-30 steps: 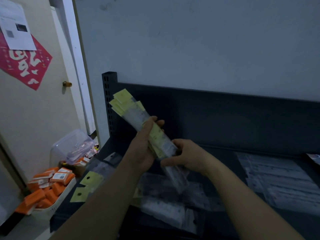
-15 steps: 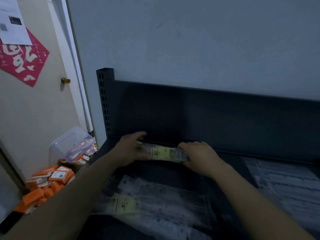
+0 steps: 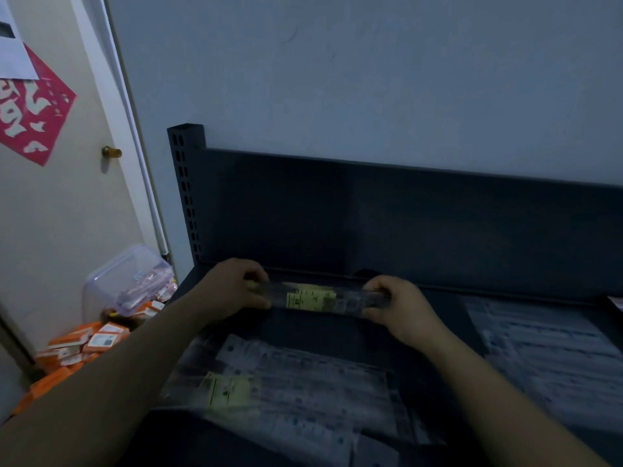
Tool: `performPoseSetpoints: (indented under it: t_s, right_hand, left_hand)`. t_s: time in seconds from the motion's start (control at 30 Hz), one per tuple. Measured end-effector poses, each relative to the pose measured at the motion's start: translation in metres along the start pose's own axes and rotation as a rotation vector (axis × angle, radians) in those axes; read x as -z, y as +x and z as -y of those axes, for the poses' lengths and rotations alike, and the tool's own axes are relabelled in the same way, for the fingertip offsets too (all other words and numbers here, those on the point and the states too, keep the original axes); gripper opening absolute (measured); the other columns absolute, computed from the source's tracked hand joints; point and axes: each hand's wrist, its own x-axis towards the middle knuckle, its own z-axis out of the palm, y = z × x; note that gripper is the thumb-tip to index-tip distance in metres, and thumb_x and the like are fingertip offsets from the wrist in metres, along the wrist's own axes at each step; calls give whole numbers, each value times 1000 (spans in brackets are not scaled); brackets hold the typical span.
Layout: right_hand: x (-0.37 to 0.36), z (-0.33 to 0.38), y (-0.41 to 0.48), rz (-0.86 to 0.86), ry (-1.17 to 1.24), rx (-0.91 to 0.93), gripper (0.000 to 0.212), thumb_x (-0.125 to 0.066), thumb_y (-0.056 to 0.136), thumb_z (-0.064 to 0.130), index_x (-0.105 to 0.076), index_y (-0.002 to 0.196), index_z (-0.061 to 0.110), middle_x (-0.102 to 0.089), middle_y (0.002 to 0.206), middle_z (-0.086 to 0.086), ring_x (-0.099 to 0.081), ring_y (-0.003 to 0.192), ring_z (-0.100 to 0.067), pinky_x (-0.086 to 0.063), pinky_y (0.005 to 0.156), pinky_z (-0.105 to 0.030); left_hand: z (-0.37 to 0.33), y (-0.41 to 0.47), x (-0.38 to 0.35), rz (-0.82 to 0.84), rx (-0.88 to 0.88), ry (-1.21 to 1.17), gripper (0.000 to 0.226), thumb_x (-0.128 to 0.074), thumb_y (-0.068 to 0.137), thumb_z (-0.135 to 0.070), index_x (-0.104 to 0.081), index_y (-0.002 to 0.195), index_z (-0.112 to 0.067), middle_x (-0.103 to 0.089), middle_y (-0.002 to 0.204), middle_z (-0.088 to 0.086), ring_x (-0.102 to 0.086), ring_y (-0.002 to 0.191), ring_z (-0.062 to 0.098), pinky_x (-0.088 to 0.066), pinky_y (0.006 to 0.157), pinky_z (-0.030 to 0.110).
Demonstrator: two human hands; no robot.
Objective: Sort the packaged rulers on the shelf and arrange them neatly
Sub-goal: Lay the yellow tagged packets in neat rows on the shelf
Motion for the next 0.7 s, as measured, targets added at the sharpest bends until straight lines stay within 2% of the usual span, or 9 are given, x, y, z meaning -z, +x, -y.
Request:
performPoseSetpoints:
  t_s: [0.07, 0.13, 0.2, 0.27, 0.4, 0.5, 0.57, 0.63, 0.7]
  right_hand:
    - [-2, -2, -1, -52, 54, -20, 41, -78, 74, 9, -58, 106, 25, -49, 111, 2, -53, 91, -4, -40, 77, -3]
    - [-4, -6, -2, -89, 170, -74, 56, -81, 71, 9, -55, 118, 27, -46, 122, 0, -52, 104, -10, -42, 91, -16]
    - [-11, -8, -6, -89, 249, -83, 58, -80, 70, 7, -54, 117, 30, -46, 126, -1, -53, 109, -12, -44, 98, -24]
    - [-16, -8, -8, -84, 297, -80, 60, -77, 73, 5, -51, 120, 31, -43, 127, 0, -51, 109, -9, -44, 98, -24]
    - [-12, -10, -9, -23, 201, -16, 59, -73, 78, 7, -49, 125, 33, -47, 121, 0, -52, 109, -12, -44, 98, -25]
    - [-13, -7, -10, -9, 84, 54, 37, -72, 80, 6, -58, 108, 25, -50, 114, -6, -55, 98, -10, -41, 84, -5]
    - [-12, -1, -8, -68, 71, 92, 31, -71, 81, 5, -60, 106, 20, -49, 112, -6, -54, 93, -9, -38, 77, 1]
    - [-11, 1, -3, -85, -9, 144, 34, -69, 84, 9, -60, 116, 15, -46, 115, -4, -52, 103, -13, -34, 83, 1]
    - [-17, -3, -3, -16, -243, 168, 52, -64, 89, 25, -47, 136, 11, -41, 131, -6, -40, 123, -20, -28, 97, -7]
  left_hand:
    - [-1, -1, -3, -13, -22, -65, 41, -87, 65, -28, -64, 99, -28, -61, 106, -8, -57, 101, 12, -41, 81, 24]
    - [0, -3, -5, -25, -1, -79, 51, -87, 64, -31, -62, 108, -27, -58, 107, -9, -55, 98, 9, -40, 77, 22]
    - [1, -6, -7, 1, 15, -91, 60, -88, 63, -33, -58, 114, -27, -58, 108, -8, -56, 96, 10, -43, 76, 23]
    - [1, -8, -11, 45, -1, -119, 62, -87, 64, -33, -54, 116, -26, -58, 111, -6, -58, 95, 10, -47, 80, 25]
    - [0, -14, -8, 62, -71, -37, 45, -83, 71, -32, -55, 106, -27, -56, 102, -10, -53, 87, 3, -39, 68, 13]
    - [0, -17, -7, 52, -92, 6, 40, -82, 73, -29, -58, 105, -26, -59, 104, -8, -56, 92, 9, -40, 70, 17]
    - [-2, -17, -5, -21, -99, 2, 37, -80, 74, -27, -60, 105, -23, -60, 105, -6, -56, 93, 10, -40, 71, 16]
    - [-3, -18, -2, -70, -117, 37, 38, -77, 78, -27, -59, 111, -23, -59, 111, -5, -53, 98, 10, -40, 75, 14]
    - [0, -16, -4, -28, -129, 238, 47, -71, 83, -37, -54, 125, -26, -55, 125, -2, -48, 114, 16, -39, 94, 25]
